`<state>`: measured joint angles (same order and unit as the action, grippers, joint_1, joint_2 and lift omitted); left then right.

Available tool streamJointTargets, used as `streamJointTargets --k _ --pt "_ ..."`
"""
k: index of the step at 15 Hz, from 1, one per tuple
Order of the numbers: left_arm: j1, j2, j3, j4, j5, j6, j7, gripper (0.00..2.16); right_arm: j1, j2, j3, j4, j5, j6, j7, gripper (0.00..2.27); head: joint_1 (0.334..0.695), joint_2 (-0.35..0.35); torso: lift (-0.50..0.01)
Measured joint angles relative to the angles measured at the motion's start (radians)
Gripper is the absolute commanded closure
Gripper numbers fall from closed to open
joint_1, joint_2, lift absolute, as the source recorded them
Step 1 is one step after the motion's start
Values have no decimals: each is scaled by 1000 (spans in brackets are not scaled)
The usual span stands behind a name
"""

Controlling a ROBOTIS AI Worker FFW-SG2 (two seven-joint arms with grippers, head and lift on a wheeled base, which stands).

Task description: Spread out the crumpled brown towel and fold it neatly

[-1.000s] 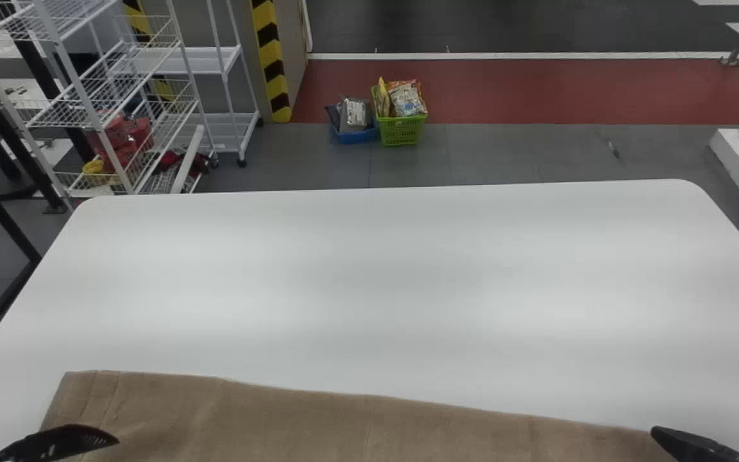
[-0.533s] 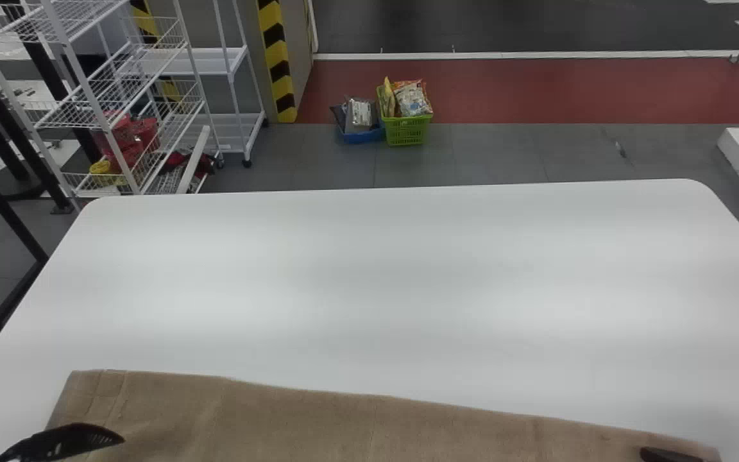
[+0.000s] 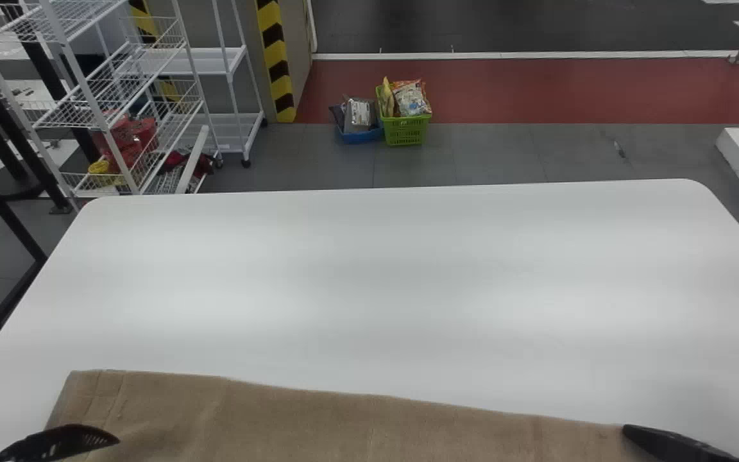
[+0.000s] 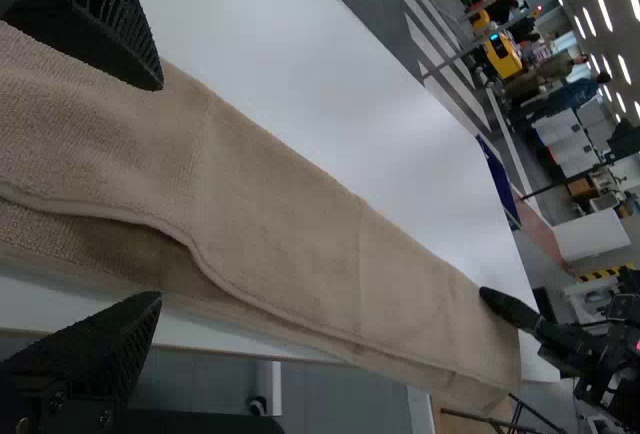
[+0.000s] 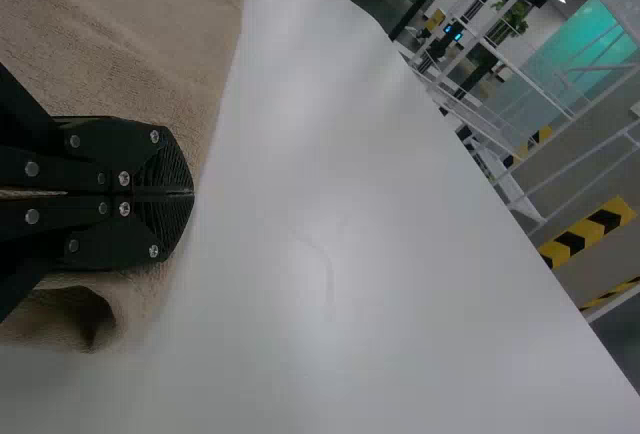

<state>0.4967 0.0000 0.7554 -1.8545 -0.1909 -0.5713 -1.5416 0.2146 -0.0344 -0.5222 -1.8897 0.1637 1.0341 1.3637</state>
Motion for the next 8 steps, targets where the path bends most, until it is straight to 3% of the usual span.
streamJointTargets --k 8 --pt "-12 0 16 15 10 0 0 66 -81 -25 15 64 15 52 -35 1926 695 78 -128"
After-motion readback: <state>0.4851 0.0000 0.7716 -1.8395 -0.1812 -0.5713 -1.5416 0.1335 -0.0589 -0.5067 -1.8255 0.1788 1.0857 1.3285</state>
